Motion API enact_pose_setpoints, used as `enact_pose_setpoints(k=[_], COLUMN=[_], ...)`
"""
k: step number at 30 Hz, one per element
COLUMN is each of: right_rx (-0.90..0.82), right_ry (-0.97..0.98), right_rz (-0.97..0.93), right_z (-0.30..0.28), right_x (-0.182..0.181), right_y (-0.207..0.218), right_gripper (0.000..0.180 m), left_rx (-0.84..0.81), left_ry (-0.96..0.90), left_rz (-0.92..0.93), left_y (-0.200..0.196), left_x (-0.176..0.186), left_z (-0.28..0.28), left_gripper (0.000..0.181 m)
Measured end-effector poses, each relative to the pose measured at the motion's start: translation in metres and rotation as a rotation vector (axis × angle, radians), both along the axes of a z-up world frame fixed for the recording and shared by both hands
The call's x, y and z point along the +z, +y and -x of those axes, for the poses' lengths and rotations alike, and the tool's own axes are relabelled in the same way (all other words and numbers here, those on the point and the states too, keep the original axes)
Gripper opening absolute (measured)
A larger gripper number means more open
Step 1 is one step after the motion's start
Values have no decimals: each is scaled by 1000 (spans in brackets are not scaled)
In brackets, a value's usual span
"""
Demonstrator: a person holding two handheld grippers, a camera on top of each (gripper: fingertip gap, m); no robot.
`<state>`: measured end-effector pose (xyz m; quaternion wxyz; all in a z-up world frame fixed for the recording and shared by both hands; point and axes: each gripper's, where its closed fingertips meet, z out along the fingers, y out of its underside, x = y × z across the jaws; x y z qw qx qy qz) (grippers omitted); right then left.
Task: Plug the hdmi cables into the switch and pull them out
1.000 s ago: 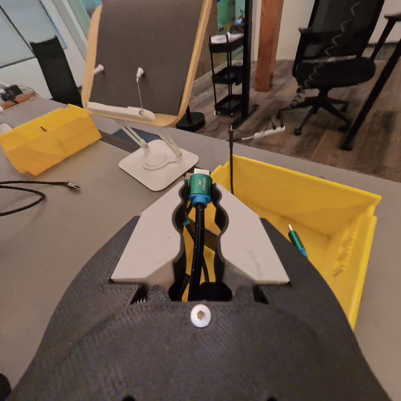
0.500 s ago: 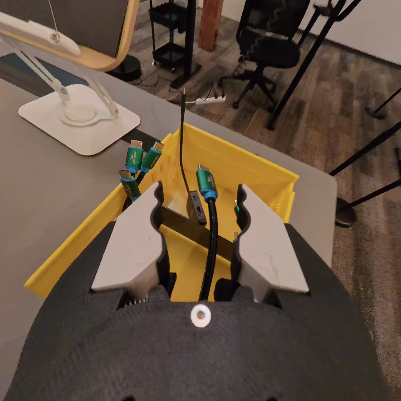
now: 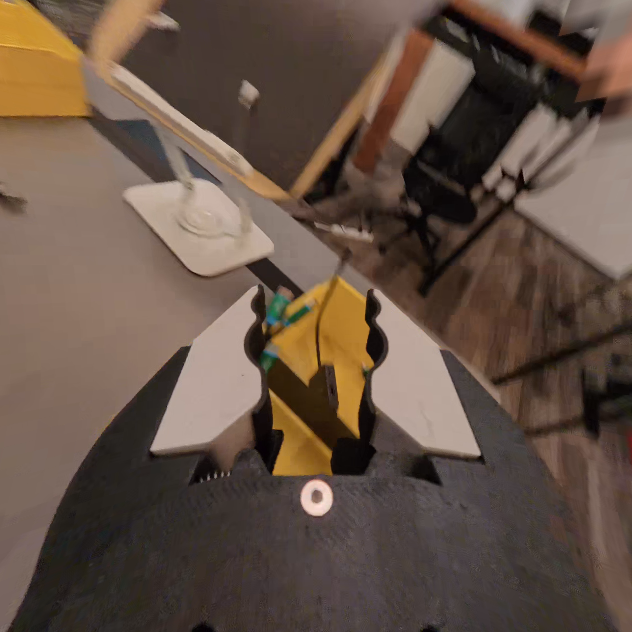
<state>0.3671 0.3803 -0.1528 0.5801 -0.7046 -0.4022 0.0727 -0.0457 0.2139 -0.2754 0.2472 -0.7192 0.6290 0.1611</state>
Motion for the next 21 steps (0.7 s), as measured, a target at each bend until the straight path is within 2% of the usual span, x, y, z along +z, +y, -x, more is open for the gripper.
enact_pose_setpoints(k=[3,6,11,16,21], right_rx=[286,581,965,1111,1124], right_ry=[-117,-227,-414,-453,-554], right_rz=[-152,-285,-406,-598,-648], right_z=[84,175,291,356,386], right_x=[25,35,5,-6,-33], right_y=[-35,-84,-168,-224,-237], right_gripper=[57,58,62,62,63], left_rx=[1,8,-33,-97,-175], left_ry=[-61,-150,-342,-435,-442], left_rz=[33,81,226,374,472], left_y=[1,2,-9,-32,-58], left_x=[7,16,35,46,43], left_z=[-7,-15,-31,-39,-53], left_gripper=[153,153,153,153,153])
